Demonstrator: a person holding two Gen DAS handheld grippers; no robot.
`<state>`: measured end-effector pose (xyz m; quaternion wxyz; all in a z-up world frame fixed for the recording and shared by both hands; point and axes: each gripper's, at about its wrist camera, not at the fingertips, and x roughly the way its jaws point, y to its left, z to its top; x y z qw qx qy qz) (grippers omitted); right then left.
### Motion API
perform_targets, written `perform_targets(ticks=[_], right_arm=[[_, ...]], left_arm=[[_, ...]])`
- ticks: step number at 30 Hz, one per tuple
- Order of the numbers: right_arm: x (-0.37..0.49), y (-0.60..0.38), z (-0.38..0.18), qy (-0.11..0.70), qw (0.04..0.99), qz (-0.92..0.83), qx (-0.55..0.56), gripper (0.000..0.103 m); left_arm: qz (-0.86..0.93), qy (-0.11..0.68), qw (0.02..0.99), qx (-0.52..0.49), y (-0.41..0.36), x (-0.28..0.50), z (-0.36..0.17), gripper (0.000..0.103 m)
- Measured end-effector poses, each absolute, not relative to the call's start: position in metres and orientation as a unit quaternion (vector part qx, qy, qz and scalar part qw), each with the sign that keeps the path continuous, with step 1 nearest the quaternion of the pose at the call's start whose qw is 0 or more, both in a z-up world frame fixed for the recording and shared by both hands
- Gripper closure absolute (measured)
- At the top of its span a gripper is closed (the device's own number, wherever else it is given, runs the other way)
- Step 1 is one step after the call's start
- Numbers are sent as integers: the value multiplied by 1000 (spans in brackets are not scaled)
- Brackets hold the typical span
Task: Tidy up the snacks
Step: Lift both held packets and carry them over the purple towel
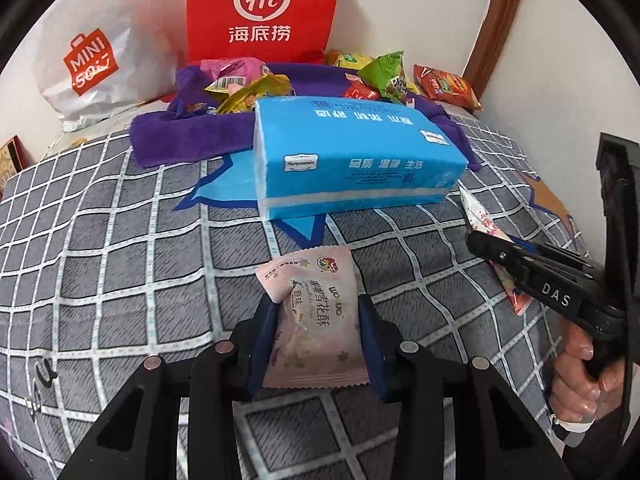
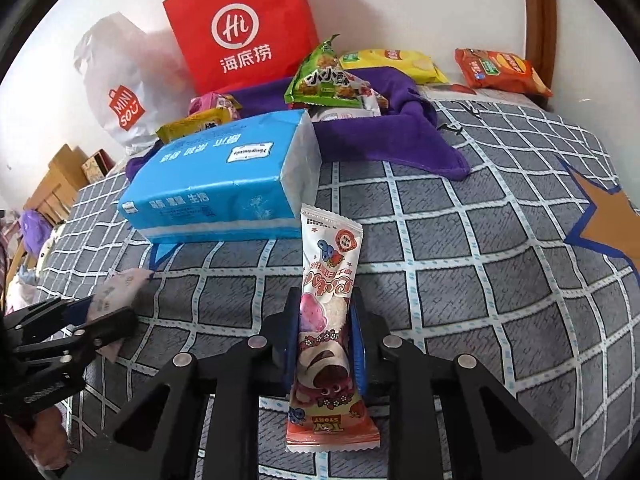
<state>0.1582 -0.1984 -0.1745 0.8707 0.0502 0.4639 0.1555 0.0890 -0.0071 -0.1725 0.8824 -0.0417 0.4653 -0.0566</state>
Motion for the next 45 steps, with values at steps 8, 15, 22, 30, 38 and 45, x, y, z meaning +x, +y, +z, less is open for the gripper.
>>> perform_targets(ticks=[8, 15, 22, 30, 38, 45], right_arm=[[140, -200, -140, 440, 882, 161, 53, 81], [137, -201, -95, 409, 898, 159, 40, 81], [146, -187, -49, 375, 912, 166, 14, 82], [165, -176, -22, 355, 918, 174, 8, 82], [192, -167, -6, 339, 923, 183, 13, 82], [233, -155, -3, 341, 922, 181, 15, 82]], left_arm=[[-81, 449, 888, -63, 4, 80, -147, 65], [-109, 432, 890, -94, 12, 85, -118, 65], [-113, 408, 902, -83, 13, 100, -80, 65], [-112, 391, 909, -88, 20, 123, -49, 65], [-103, 376, 917, -83, 25, 151, -30, 65], [-98, 375, 917, -90, 32, 184, -24, 65]])
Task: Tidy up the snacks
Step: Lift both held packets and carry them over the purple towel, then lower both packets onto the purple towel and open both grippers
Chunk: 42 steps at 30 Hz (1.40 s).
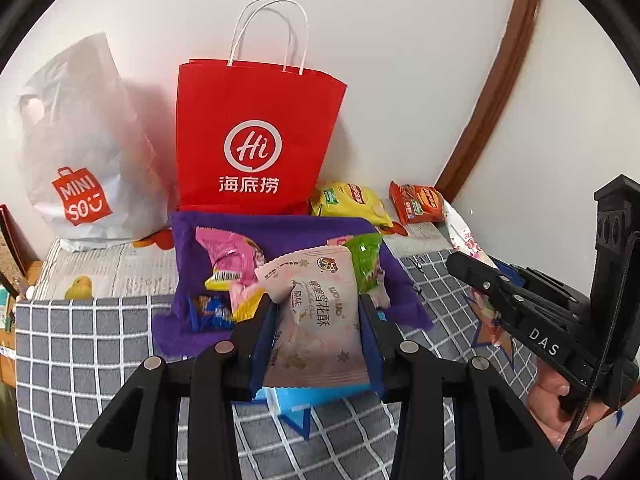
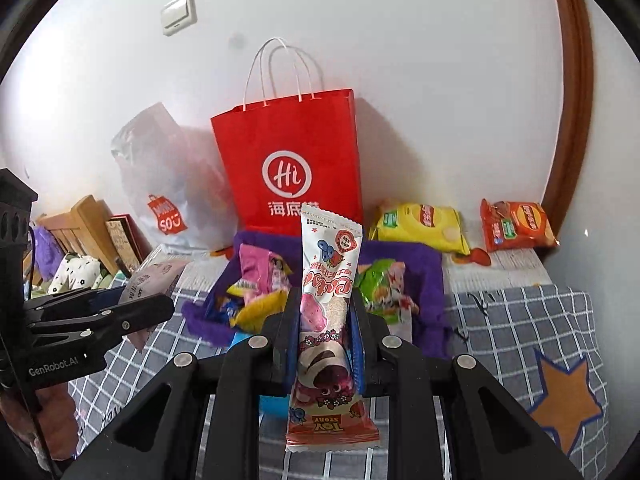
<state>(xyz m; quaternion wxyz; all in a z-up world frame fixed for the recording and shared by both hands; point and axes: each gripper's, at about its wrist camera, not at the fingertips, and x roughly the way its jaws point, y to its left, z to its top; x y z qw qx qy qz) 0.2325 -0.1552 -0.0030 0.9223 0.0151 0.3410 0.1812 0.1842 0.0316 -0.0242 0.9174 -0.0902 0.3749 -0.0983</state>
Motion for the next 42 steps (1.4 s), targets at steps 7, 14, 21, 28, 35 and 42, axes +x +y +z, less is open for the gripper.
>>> perform_targets(ticks=[7, 14, 21, 28, 35, 42], right_arm=[[280, -141, -4, 343, 922, 180, 13, 81], [320, -127, 2, 336, 923, 187, 12, 81], [351, -122, -29, 370, 909, 192, 16, 82], [368, -133, -55, 398, 896, 196, 8, 82], [376, -120, -83, 435, 870, 234, 1, 81], [380, -107, -107, 466, 856, 223, -30, 81]], left_arm=[[-91, 374, 918, -92, 38, 222, -21, 65], [-96, 369, 917, -118, 52, 261, -14, 65], [-96, 372, 917, -113, 59, 287, -27, 65], [-79, 388, 910, -123, 79, 305, -49, 65], [-87, 414, 896, -134, 80, 318, -70, 65], [-91, 455, 875, -139, 71, 329, -97, 65]])
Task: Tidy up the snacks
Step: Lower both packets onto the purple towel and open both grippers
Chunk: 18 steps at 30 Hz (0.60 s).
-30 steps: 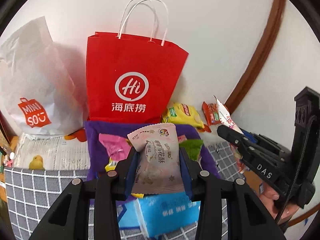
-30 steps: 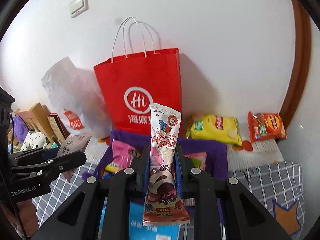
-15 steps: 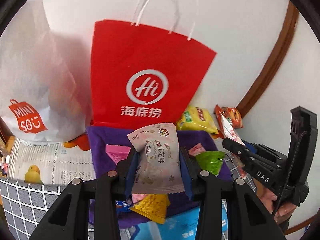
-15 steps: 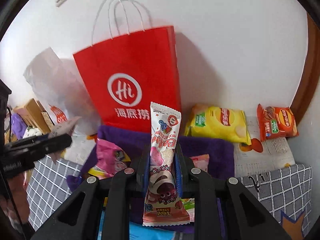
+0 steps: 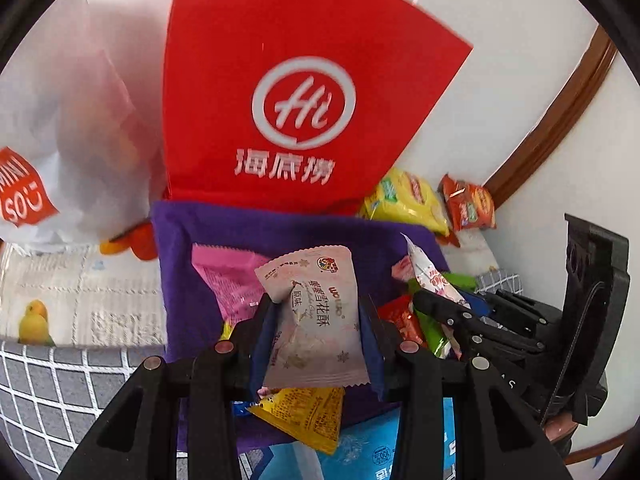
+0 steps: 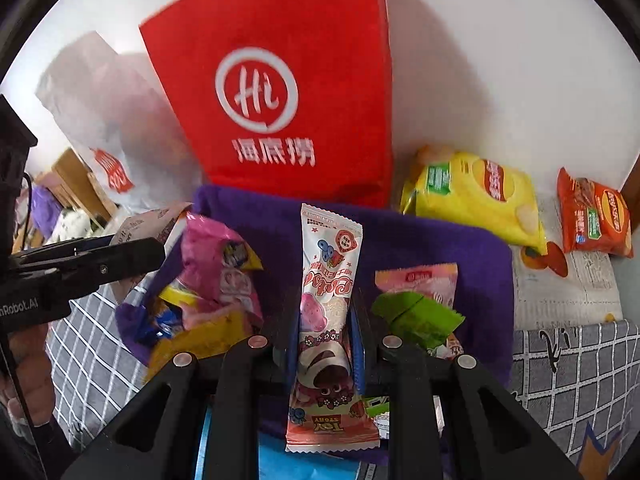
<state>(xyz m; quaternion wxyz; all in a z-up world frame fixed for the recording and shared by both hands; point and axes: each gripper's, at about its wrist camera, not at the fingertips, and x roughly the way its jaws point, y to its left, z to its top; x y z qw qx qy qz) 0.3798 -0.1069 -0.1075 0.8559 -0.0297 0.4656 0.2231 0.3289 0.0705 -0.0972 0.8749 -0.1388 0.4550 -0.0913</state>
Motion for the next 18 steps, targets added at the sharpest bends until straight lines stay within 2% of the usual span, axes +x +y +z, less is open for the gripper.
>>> perform_targets(ticks=[18], right_arm=[[390, -107, -124, 496, 843, 204, -33, 80]], left_arm=[[-91, 497, 852, -139, 63, 338, -123, 65]])
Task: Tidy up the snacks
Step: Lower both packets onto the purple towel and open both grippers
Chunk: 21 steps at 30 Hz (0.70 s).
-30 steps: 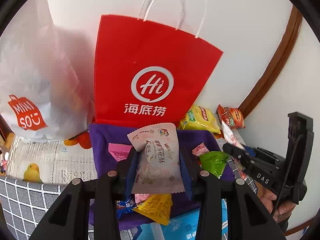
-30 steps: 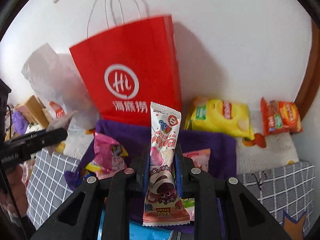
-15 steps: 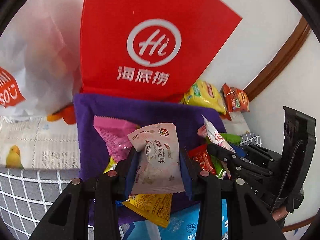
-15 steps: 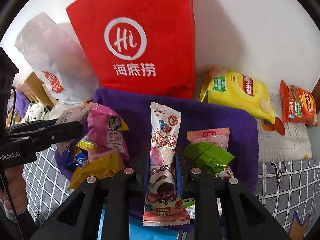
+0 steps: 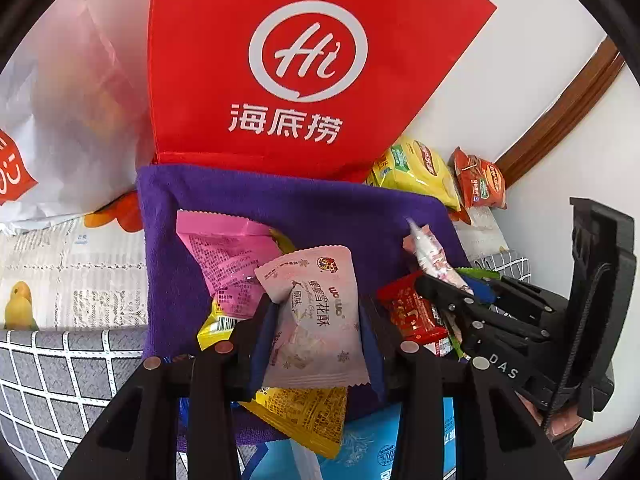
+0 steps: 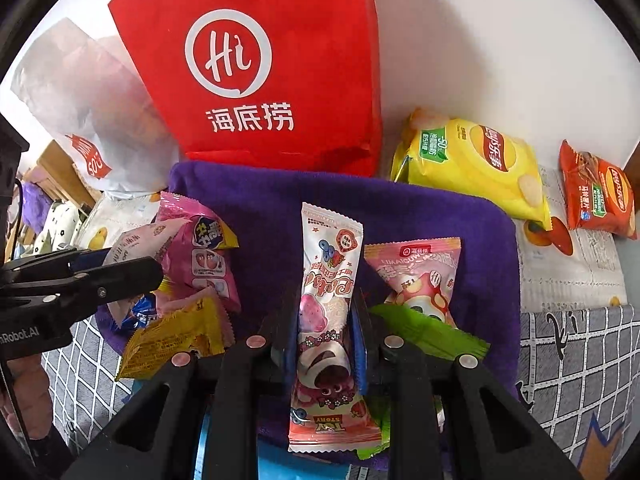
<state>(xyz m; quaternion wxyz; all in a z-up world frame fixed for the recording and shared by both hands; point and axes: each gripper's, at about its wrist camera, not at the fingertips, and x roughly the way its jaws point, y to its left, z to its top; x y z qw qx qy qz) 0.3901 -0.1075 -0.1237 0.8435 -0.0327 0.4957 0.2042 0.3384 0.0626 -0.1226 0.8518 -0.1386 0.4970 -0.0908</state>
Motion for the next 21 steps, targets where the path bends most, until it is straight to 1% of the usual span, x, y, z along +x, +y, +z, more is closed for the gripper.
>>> perform_targets(ticks=[4, 15, 18, 19, 21], right_arm=[[390, -111, -121, 494, 845, 204, -26, 78], [382, -111, -102, 477, 852, 213, -23, 77], [378, -111, -95, 469, 857, 214, -21, 70], [377, -110, -93, 466, 858, 215, -22, 66], [372, -110, -86, 458, 862, 215, -25, 65]], left_arm=[[-88, 502, 849, -138, 63, 340, -126, 65], [-90, 500, 850, -137, 63, 342, -126, 64], [-91, 497, 852, -134, 62, 340, -121, 63], [-93, 497, 852, -136, 62, 340, -120, 61], [-93, 495, 853, -139, 63, 339, -116, 59]])
